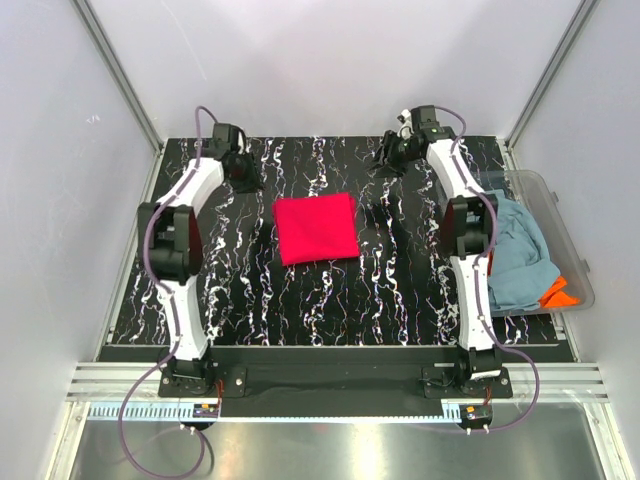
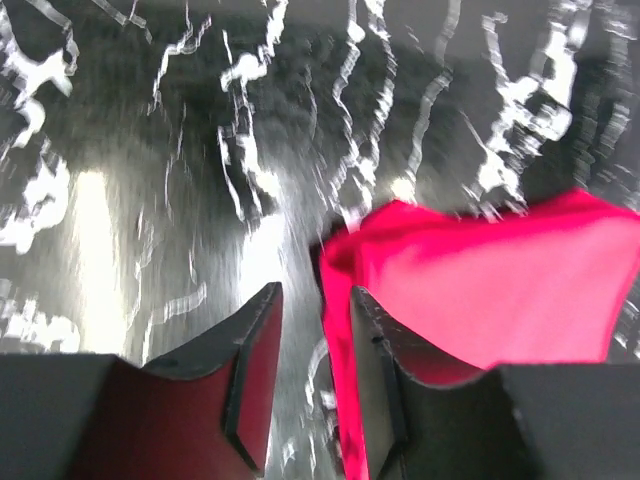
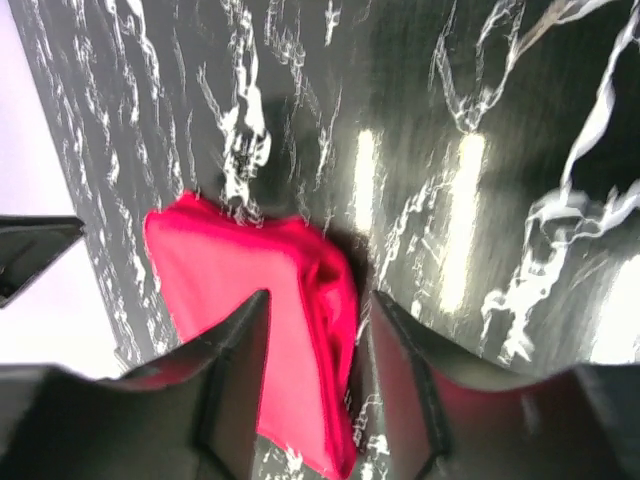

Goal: Fold and stack the t-shirts
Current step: Fold the tshirt

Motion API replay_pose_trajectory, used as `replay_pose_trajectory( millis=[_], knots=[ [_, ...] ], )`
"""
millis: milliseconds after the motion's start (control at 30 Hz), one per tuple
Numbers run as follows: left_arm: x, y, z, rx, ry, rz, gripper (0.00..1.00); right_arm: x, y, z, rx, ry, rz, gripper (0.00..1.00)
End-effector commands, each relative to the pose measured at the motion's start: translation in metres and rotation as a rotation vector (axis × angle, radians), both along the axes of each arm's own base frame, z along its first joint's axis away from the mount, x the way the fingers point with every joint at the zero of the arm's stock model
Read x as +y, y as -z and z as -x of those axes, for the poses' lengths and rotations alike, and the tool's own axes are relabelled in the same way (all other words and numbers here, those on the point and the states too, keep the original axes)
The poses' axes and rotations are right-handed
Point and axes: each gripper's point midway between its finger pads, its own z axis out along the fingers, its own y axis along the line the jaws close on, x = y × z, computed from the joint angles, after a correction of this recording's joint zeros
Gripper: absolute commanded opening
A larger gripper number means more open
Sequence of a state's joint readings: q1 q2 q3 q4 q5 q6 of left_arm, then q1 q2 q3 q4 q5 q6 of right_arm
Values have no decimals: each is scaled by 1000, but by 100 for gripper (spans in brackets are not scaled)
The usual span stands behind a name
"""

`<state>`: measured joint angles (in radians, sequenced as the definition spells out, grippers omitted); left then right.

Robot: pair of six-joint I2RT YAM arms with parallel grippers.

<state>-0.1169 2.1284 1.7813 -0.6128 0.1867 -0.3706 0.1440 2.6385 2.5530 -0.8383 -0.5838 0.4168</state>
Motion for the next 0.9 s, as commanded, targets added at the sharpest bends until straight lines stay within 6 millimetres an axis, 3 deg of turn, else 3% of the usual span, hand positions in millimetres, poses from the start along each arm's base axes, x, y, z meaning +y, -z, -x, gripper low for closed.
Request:
replay_pose_trajectory(
  millis=[0,33,67,100,133,167,200,233,300,367,400,467,533,567,633,667,733,833,867],
  knots=[
    [-20,-61,28,-85,53,117,32,19,-40,41,-4,-71,2,50],
    [-30,-67,26,-126,72,173,28,25,-60,49,-29,-79,-23,47],
    [-45,-61,46,-89,96,276,21,32,-44,62,17,-91,-33,35],
    [-52,-59,50,-96,104,324,19,42,-54,61,-27,-110,-76,30],
    [-59,-67,43,-167,116,372,17,54,-63,67,-25,-112,-117,26],
    [-64,-51,55,-124,88,423,14,62,-62,71,-13,-120,-152,22],
    [-72,-60,48,-197,119,476,13,71,-56,75,9,-124,-213,20],
    [-75,-56,48,-207,117,509,13,80,-52,80,26,-135,-243,19],
    [-85,-34,54,-158,108,616,12,89,-42,83,36,-162,-315,16],
    [-91,-39,40,-217,118,695,14,95,-29,82,74,-153,-370,16],
    [-93,-25,33,-224,125,716,15,97,-16,79,85,-151,-391,16],
    [-93,-16,21,-213,109,739,15,100,-10,73,80,-164,-412,16],
    [-86,7,13,-189,77,723,15,98,14,70,124,-153,-418,15],
    [-82,7,4,-203,73,703,15,95,15,64,119,-146,-424,16],
    [-70,29,-2,-155,34,681,15,88,31,58,140,-126,-424,16],
    [-66,28,-9,-164,40,660,16,79,34,52,138,-107,-424,16],
    [-54,53,-9,-94,3,635,17,72,45,48,159,-89,-429,16],
    [-44,54,-14,-87,0,635,20,60,55,38,171,-59,-435,16],
    [-43,44,-15,-104,9,642,21,58,53,35,171,-53,-437,16]
  ],
)
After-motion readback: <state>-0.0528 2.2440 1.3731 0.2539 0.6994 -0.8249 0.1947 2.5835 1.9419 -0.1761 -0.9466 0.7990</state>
